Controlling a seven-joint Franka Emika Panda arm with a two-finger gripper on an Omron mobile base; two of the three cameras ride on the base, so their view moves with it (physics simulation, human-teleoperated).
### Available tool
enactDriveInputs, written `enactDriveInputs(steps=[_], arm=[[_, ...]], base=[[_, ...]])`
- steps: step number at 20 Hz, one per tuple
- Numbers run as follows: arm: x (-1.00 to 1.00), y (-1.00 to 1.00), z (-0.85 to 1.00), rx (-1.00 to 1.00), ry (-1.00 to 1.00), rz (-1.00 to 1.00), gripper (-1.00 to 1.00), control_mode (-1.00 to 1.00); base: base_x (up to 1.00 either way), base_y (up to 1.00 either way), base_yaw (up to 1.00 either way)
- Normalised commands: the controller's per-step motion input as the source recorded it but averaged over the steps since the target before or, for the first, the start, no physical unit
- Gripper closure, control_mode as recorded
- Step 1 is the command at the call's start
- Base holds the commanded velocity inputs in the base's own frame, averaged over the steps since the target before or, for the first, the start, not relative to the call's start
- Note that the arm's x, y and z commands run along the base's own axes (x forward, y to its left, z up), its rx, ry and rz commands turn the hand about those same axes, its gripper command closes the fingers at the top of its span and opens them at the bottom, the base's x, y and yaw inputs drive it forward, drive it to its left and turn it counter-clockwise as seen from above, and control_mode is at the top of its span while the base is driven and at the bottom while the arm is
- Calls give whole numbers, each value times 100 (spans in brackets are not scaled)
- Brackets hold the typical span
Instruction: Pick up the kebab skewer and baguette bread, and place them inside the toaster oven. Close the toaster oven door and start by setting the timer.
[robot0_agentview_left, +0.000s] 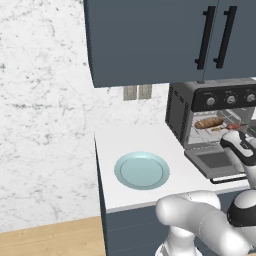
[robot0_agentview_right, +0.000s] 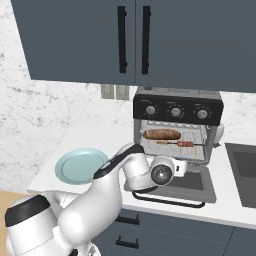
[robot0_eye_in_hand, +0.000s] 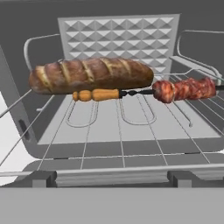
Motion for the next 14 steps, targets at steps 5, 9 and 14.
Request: enactDriveInputs(steps=[5, 9, 14], arm=[[22, 0, 1, 1, 0, 0, -100, -100], [22, 0, 5, 0, 0, 0, -100, -100], [23, 0, 7, 0, 0, 0, -100, -100]], base=[[0, 0, 0], [0, 0, 0], [0, 0, 0]])
